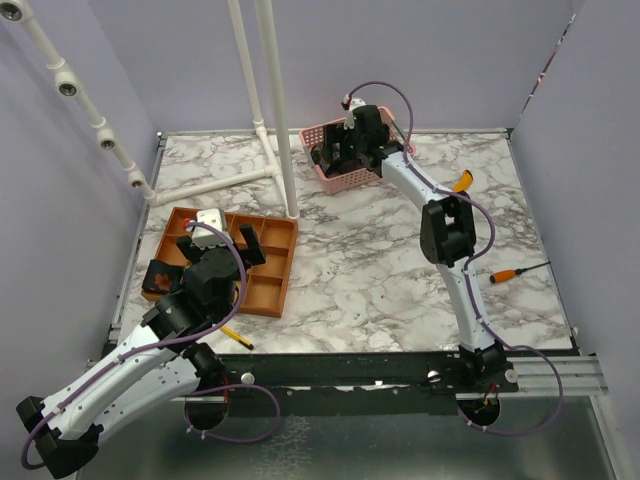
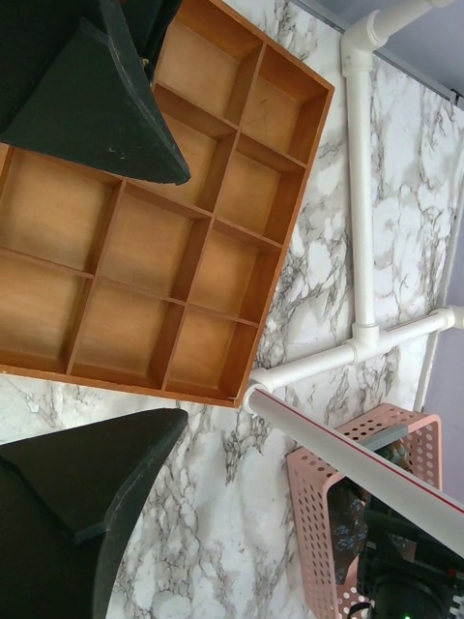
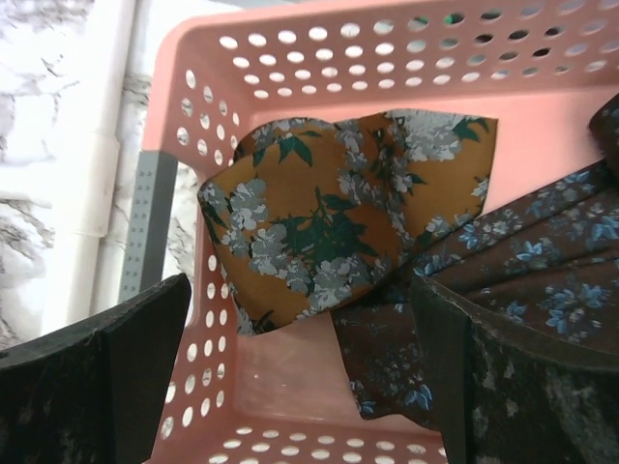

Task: Roll the ties
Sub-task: Pick up the tie from the bin.

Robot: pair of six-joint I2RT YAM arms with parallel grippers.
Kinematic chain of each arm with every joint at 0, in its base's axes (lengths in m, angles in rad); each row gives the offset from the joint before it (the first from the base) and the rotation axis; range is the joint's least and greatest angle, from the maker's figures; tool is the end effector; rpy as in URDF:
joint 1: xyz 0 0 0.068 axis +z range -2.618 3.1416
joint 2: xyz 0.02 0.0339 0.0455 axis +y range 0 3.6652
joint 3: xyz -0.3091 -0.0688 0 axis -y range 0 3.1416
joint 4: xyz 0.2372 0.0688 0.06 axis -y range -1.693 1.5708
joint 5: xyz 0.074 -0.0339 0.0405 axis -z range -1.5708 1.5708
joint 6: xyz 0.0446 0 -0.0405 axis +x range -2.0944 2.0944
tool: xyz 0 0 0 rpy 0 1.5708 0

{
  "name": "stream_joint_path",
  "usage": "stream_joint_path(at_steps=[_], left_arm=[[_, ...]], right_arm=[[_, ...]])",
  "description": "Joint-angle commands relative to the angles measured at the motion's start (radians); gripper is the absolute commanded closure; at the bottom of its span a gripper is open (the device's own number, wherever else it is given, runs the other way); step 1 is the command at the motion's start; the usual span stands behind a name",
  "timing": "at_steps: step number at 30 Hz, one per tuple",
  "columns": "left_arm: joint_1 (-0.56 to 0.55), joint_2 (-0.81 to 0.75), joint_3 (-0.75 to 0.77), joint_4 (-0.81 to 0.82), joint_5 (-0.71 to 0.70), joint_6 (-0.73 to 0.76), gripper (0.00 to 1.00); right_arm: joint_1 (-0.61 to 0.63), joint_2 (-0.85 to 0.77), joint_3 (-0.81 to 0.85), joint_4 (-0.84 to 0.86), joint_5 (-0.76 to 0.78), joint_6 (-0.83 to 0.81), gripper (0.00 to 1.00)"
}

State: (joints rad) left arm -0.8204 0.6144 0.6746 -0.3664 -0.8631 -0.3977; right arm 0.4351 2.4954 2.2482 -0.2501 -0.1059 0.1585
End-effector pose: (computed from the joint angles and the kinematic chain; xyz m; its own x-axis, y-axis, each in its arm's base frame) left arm 0.0922 -0.0491 0.3348 -0.1823 -0.1737 -0.9678 -0.0967 0.9827 -0.1581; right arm 0.5561 0.2637 0.2433 -0.5066 -0.0624 -0.8599 -0.4288 0.8835 0.1885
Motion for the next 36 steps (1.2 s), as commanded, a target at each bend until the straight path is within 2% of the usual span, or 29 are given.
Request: stream_joint_path(at_steps=[1, 5, 8, 12, 23, 26, 31, 36], left_arm=[[-0.002, 0.000, -0.007, 0.012, -0.009, 0.016, 0.01], [-0.001, -0.001, -0.008, 0.010, -0.014, 0.017, 0.01], [-0.001, -0.004, -0.008, 0.010, -0.014, 0.017, 0.01], [-0.002, -0.010, -0.009, 0.011, -0.014, 0.016, 0.01], [-0.002, -0.024, -0.010, 0.009, -0.013, 0.015, 0.01], [-0.002, -0.030, -0.009, 0.009, -0.011, 0.014, 0.01], [-0.002, -0.043, -0.010, 0.010, -0.009, 0.014, 0.01], [-0.001, -0.054, -0.011, 0.011, -0.013, 0.013, 0.01]], right_arm=[[0.025, 0.078, 0.071, -0.058, -0.040, -0.037, 0.00], [0.034, 0.144, 0.124, -0.087, -0.010, -0.014, 0.01], [0.035, 0.181, 0.148, -0.108, 0.022, 0.003, 0.07], [0.035, 0.177, 0.130, -0.088, 0.035, 0.021, 0.26], [0.035, 0.062, 0.055, 0.077, 0.049, 0.060, 0.92], [0.034, 0.009, 0.015, 0.107, 0.040, 0.069, 0.99], [0.035, -0.125, -0.124, 0.190, 0.064, 0.068, 1.00], [0.035, -0.341, -0.307, 0.302, 0.082, 0.070, 1.00]])
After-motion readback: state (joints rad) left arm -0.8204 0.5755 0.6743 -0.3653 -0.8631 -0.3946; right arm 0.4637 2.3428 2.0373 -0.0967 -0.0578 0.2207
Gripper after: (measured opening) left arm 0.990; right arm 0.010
